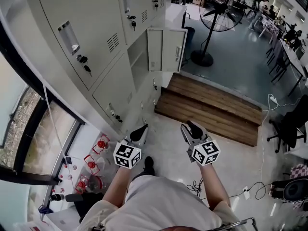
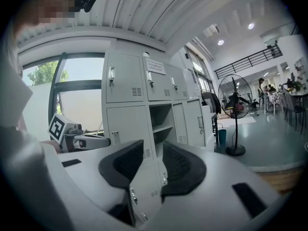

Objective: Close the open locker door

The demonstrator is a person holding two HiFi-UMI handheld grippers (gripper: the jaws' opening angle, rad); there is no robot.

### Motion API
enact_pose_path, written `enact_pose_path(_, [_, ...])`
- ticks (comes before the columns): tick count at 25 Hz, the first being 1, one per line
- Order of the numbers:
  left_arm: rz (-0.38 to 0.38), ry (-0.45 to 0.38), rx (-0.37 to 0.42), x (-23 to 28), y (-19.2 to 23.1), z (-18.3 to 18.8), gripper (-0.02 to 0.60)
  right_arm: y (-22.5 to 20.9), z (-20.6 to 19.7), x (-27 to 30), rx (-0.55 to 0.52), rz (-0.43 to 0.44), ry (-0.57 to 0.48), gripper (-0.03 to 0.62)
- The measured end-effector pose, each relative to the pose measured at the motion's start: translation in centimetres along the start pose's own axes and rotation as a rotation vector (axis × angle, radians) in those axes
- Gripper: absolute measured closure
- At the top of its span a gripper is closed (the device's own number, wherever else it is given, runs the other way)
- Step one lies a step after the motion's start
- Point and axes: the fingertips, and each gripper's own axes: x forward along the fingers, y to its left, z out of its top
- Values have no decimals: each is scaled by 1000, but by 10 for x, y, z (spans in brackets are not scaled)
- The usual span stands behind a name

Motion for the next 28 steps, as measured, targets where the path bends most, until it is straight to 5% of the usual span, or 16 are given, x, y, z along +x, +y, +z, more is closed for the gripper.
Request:
enact_pose_path(13, [-80,12,32,73,74,19,566,-28,14,91,0,-38,3,482])
enact_pose_path(28, [-163,42,37,121,106,15,566,-50,14,143,19,-87,21,482])
